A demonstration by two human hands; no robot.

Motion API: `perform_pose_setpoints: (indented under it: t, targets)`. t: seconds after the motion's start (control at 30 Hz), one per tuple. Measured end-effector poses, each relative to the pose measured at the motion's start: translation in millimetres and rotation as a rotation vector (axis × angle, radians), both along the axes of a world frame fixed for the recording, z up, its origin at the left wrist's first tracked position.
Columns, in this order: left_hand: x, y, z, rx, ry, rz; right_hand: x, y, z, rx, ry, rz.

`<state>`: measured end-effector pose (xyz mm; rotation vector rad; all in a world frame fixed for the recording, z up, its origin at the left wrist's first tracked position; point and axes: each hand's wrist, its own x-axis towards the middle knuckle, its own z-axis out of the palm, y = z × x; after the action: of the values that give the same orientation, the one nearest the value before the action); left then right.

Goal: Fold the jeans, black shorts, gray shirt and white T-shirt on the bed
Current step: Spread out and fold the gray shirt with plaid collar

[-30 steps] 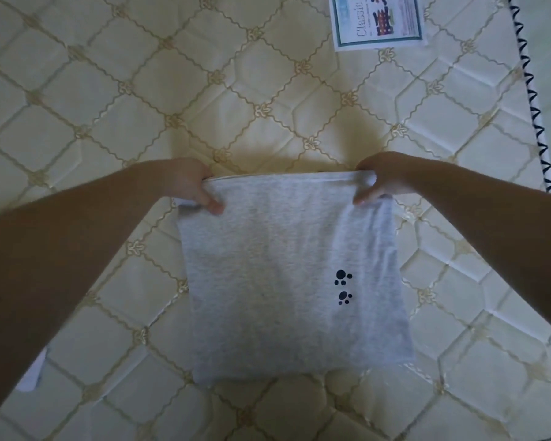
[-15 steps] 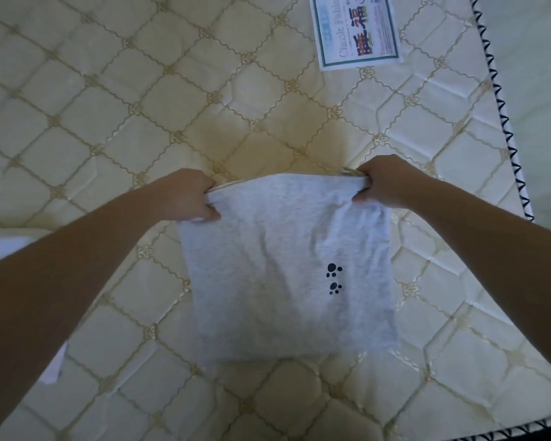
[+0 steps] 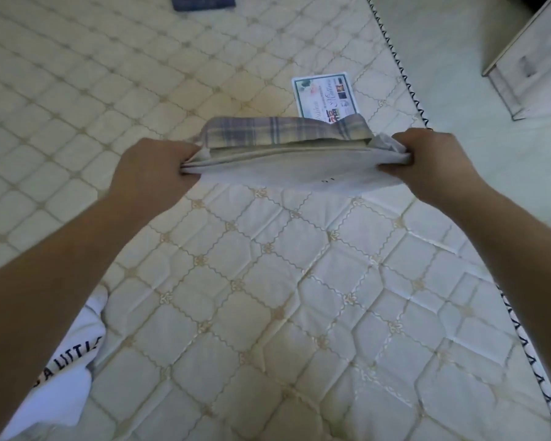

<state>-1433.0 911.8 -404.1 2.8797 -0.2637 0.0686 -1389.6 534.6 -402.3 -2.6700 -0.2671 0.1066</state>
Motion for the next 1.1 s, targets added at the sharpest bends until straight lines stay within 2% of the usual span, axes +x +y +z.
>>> perform_pose_setpoints:
  t: [0.1, 0.17, 0.3, 0.4, 0.47, 0.53, 0.63, 0.77, 0.83, 1.0, 1.1]
  targets:
    - [-27, 1, -43, 0.008, -0.07, 0.057, -32, -7, -32, 0.035, -0.129, 0.045]
    - [-55, -5, -76, -0.012, 0.021, 0.102, -62, -9, -63, 0.022, -0.135, 0.077]
    - [-123, -20, -146, -0.028, 0.203, -0.005, -133, -18, -138, -0.114, -0.016, 0.132]
    - [-182, -34, -196, 0.07, 0.332, -0.098, -186, -25, -187, -0.213, 0.164, 0.184]
    - [-218, -44, -223, 0.104, 0.385, -0.153, -214, -29, -211, -0.303, 0.313, 0.214]
    - [-242, -52, -239, 0.075, 0.383, -0.113, -230, -31, -227, -0.302, 0.373, 0.152]
    - [-251, -60, -244, -0.183, 0.372, 0.119, -230, -25, -234, -0.18, 0.376, -0.086]
    - [-226, -68, -235, -0.543, 0.428, 0.7, -201, 0, -228, 0.233, 0.527, -0.511]
    - [-203, -70, -231, -0.668, 0.399, 0.943, -185, 14, -226, 0.346, 0.543, -0.597]
    - [-144, -68, -230, -1.021, 0.42, 1.345, -158, 38, -230, 0.552, 0.603, -0.742]
    - [-126, -62, -238, -1.046, 0.495, 1.485, -148, 40, -236, 0.561, 0.606, -0.871]
